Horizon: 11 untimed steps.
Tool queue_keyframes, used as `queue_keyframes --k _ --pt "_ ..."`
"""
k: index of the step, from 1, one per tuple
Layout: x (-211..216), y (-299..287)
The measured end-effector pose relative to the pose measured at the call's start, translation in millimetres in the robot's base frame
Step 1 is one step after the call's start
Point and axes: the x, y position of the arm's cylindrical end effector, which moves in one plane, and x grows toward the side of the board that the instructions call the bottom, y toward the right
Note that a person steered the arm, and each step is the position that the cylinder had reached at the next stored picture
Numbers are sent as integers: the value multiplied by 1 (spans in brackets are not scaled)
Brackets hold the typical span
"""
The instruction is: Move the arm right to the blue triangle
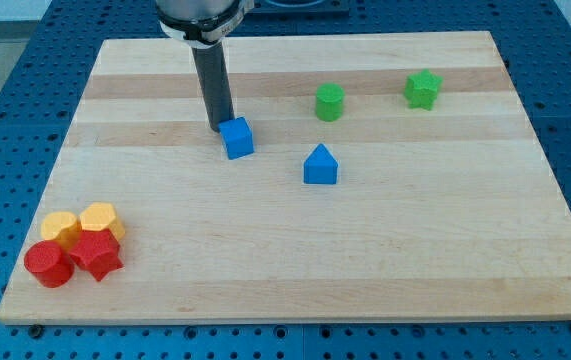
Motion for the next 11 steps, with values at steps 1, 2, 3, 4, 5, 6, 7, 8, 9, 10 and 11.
queue_keyframes --k 1,2,3,4,5,6,7,8,9,10,11 --pt "0 -48" --pt "12 -106" --pt "58 -120" --pt "110 -80" --pt "117 10" --pt "118 91" --pt "124 152" --pt "99 178" --pt "68 172" --pt "55 137" --pt "54 148"
